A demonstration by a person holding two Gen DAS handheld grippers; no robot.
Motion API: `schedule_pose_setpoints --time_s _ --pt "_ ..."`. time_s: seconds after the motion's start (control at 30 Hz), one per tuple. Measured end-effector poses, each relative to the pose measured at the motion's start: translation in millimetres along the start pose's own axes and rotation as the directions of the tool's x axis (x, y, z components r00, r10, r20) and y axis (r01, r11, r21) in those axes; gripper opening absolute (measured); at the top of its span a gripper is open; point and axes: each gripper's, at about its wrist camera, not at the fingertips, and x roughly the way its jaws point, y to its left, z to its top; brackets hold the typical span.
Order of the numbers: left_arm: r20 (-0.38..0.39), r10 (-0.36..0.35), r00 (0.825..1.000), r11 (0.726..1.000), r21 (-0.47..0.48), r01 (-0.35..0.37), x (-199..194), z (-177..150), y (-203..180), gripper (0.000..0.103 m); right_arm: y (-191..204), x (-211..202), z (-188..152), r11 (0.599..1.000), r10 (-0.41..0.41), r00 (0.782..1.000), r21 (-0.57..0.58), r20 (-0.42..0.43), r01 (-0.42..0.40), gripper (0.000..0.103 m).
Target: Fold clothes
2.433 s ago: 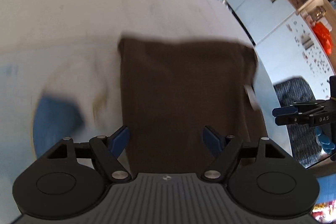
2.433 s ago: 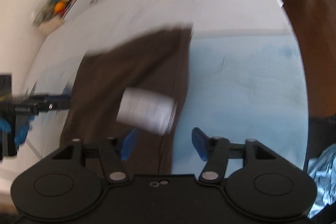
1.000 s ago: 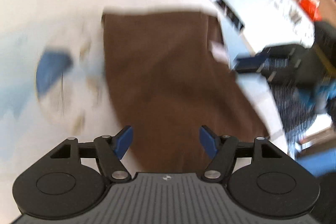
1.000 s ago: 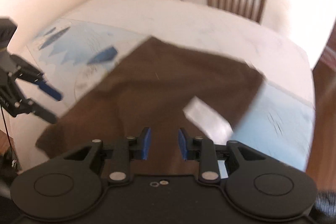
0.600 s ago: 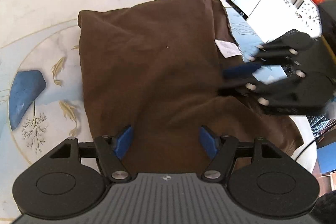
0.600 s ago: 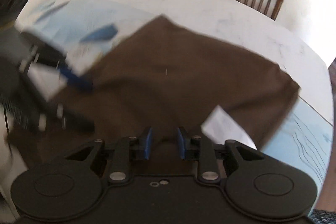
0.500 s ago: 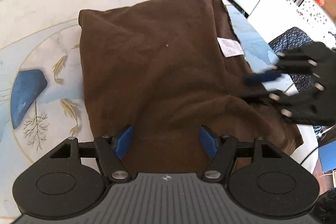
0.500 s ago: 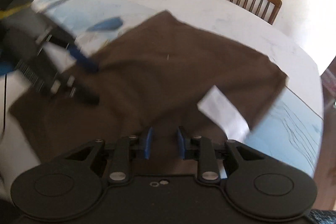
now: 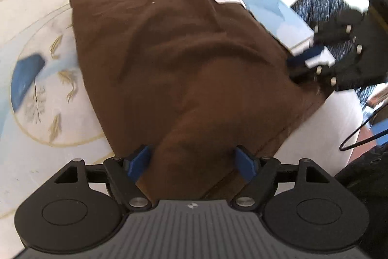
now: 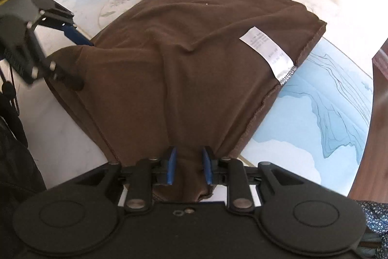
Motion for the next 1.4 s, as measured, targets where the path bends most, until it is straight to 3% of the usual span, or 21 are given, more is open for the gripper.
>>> schedule_pose_setpoints --time_s 0.27,0.37,0.47,0.7,0.8,1.03,1.1,1.17,1.23,1.4 --pt "0.061 0.036 0.997 0.993 -0.114 -0.029 -12.6 41.5 25.4 0.077 -33.2 -21.0 29.2 0.984 -0.064 0.992 0.172 0.108 0.045 0.103" --pt "0.066 0.048 0.997 0.986 -0.164 -0.037 -10.0 56.7 36.5 0.077 -39.8 -20.4 42.1 0.975 -0.047 0.988 0.221 0.147 0.013 0.103" --pt "0.051 0.064 0.997 0.972 -0.228 -0.051 6.9 71.2 48.1 0.077 -52.6 -9.2 52.6 0.944 -0.005 0.991 0.329 0.131 -0.038 0.103" --pt "0.039 0.228 0.973 0.941 -0.267 -0.209 28.1 80.3 61.0 0.078 -74.0 14.1 55.7 0.860 0.054 0.994 0.501 0.092 -0.093 0.103" --pt "0.019 0.173 0.985 0.934 -0.320 -0.158 31.1 77.8 71.8 0.079 -71.4 21.5 58.1 0.862 0.051 0.996 0.500 0.075 -0.082 0.103" --pt "0.017 0.117 0.993 0.942 -0.318 -0.106 30.6 77.1 59.2 0.078 -59.4 31.8 67.6 0.865 0.041 0.999 0.499 0.033 -0.052 0.103" --pt "0.011 0.150 0.989 0.948 -0.284 -0.141 31.1 76.1 53.8 0.071 -55.0 34.6 72.0 0.873 0.028 0.999 0.487 0.026 -0.037 0.103" --pt "0.010 0.184 0.983 0.953 -0.249 -0.176 29.1 74.3 50.2 0.044 -50.7 35.7 75.7 0.885 0.014 1.000 0.465 0.018 -0.020 0.103" --pt "0.018 0.184 0.983 0.954 -0.246 -0.174 26.8 71.7 52.6 0.027 -48.0 35.8 79.6 0.889 -0.001 1.000 0.457 0.012 -0.005 0.103" --pt "0.050 0.155 0.987 0.954 -0.269 -0.136 19.4 63.4 66.2 0.018 -35.5 33.9 89.8 0.912 -0.044 0.999 0.408 0.009 0.036 0.103"
